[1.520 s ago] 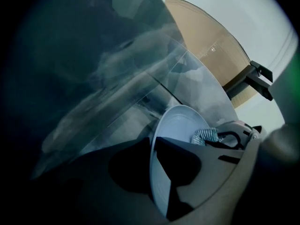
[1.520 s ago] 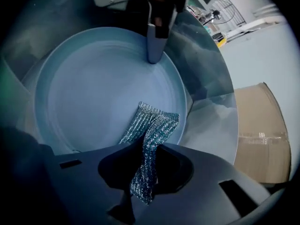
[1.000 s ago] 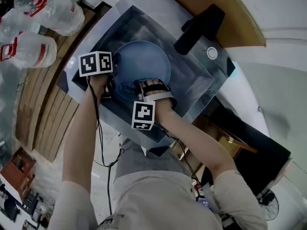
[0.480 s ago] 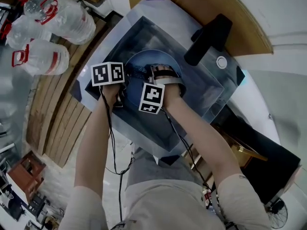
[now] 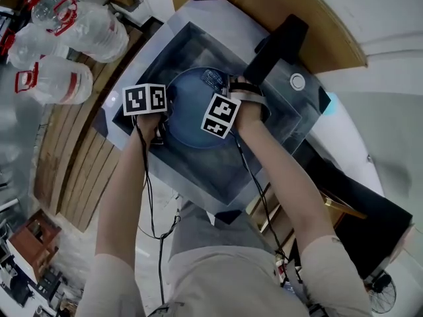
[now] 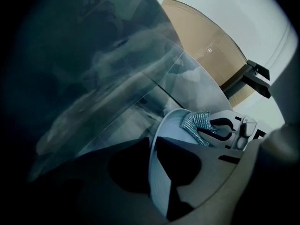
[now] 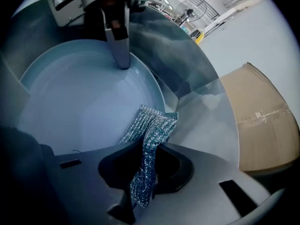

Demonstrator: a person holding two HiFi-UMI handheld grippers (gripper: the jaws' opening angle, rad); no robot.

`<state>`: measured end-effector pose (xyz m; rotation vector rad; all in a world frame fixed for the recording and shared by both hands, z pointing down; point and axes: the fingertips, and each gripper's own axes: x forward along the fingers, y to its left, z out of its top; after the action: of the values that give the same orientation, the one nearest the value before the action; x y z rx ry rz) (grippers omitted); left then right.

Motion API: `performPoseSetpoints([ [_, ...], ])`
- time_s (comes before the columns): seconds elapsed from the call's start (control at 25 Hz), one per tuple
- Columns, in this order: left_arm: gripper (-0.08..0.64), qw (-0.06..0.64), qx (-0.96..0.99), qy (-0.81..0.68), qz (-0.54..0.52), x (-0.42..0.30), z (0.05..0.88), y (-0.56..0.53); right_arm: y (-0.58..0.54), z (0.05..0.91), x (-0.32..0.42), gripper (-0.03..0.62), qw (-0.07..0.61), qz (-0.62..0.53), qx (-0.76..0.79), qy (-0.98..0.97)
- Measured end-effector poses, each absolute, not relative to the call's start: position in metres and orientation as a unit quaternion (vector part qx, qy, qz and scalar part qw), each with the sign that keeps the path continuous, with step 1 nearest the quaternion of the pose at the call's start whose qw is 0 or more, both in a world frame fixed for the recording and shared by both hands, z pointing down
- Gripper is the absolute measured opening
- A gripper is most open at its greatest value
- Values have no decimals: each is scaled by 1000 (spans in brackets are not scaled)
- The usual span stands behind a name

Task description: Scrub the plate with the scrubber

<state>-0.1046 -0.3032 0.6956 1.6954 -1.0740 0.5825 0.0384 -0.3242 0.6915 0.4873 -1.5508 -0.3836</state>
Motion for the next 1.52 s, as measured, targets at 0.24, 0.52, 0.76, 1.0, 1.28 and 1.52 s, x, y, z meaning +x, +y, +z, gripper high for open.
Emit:
performPoseSetpoints([
  [0.24, 63, 499, 704, -443, 243, -104, 695, -305, -263, 689, 49, 74, 659, -71, 163, -731],
  [0.52, 64, 498, 704, -444, 245, -104, 695, -303, -187, 688, -1, 74, 635, -81, 107, -761],
  [0.76, 64, 497, 704, -445, 244, -103, 695, -303, -188, 688, -56, 74, 618, -124, 76, -773],
  [1.0, 64, 502, 702, -446, 238, -105, 695, -304, -234, 690, -73, 74, 615, -161, 75, -768],
  [1.28, 63, 523, 694, -444, 217, -105, 696, -304, -277, 691, -58, 75, 616, -199, 113, -754],
  [1.52, 64, 497, 703, -448, 240, -104, 695, -304, -326, 691, -8, 72, 638, -207, 219, -709],
])
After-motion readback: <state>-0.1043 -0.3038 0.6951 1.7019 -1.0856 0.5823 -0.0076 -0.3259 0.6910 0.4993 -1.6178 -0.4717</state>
